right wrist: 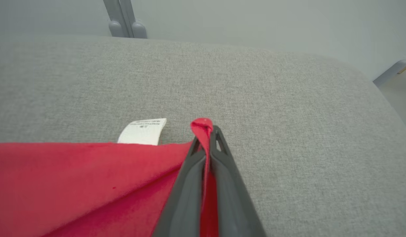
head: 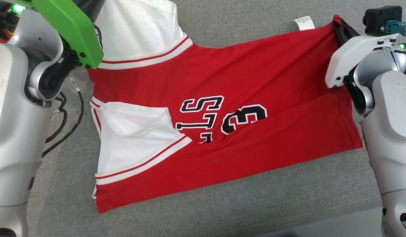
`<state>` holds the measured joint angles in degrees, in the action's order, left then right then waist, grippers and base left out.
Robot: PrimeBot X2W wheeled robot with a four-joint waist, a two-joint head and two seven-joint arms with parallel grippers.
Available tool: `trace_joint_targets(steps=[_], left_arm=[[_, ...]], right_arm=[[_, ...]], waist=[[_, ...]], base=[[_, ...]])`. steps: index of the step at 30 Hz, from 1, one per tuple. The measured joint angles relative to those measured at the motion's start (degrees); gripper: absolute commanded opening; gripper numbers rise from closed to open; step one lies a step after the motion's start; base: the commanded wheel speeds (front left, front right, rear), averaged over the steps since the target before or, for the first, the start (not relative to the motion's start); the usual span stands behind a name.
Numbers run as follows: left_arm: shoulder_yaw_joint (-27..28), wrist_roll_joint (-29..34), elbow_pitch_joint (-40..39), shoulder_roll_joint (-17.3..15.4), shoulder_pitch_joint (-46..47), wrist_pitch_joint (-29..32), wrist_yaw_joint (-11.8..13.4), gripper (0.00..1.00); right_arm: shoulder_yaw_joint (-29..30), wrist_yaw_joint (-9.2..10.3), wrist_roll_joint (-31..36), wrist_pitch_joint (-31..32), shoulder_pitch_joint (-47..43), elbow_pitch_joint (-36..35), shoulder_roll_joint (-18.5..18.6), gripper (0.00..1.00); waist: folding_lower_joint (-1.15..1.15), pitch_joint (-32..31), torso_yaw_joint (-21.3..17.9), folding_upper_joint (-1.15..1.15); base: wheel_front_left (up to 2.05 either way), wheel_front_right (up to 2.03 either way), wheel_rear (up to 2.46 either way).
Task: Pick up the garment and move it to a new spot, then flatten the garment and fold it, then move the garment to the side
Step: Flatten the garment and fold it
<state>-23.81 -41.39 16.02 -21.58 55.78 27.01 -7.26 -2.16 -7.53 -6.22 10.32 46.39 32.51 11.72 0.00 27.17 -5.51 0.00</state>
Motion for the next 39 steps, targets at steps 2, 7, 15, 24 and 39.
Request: trace_joint_targets(steps=[2, 7, 15, 24, 39], left_arm=[[0.4, -0.4, -0.1, 0.0, -0.3, -0.8, 0.0, 0.0], [0.6, -1.4, -2.9, -0.9, -5.0, -3.4, 0.0, 0.0], [2.1, -3.1, -13.3, -2.2, -20.4, -10.1, 1.5, 0.0], [3.5, -4.5, -22.3, -1.0, -40.1, -18.4, 5.9, 0.0], [1.2, -2.7, -17.6, 3.8, -50.5, -27.6, 8.0, 1.0]], right_arm=[[-0.3, 0.0, -0.1, -2.6, 0.2, 0.0, 0.0, 0.0], [-1.3, 0.0, -1.9, -8.7, -2.0, -0.5, 0.2, 0.0], [1.7, 0.0, -4.0, -15.8, -14.1, -5.8, 1.7, 0.0], [7.6, 0.0, -3.9, -17.6, -27.3, -15.4, -1.3, 0.0], [13.7, 0.0, -2.0, -20.4, -36.1, -17.5, -6.1, 1.0]], waist=[[0.0, -0.5, 0.0, 0.0], [0.0, -2.4, 0.4, 0.0], [0.0, -6.6, 2.2, 0.0], [0.0, -9.8, 5.4, 0.0], [0.0, -12.2, 7.7, 0.0]], base=[[0.0, 0.0, 0.0], [0.0, 0.0, 0.0], [0.0, 0.0, 0.0], [0.0, 0.0, 0.0], [0.0, 0.0, 0.0]])
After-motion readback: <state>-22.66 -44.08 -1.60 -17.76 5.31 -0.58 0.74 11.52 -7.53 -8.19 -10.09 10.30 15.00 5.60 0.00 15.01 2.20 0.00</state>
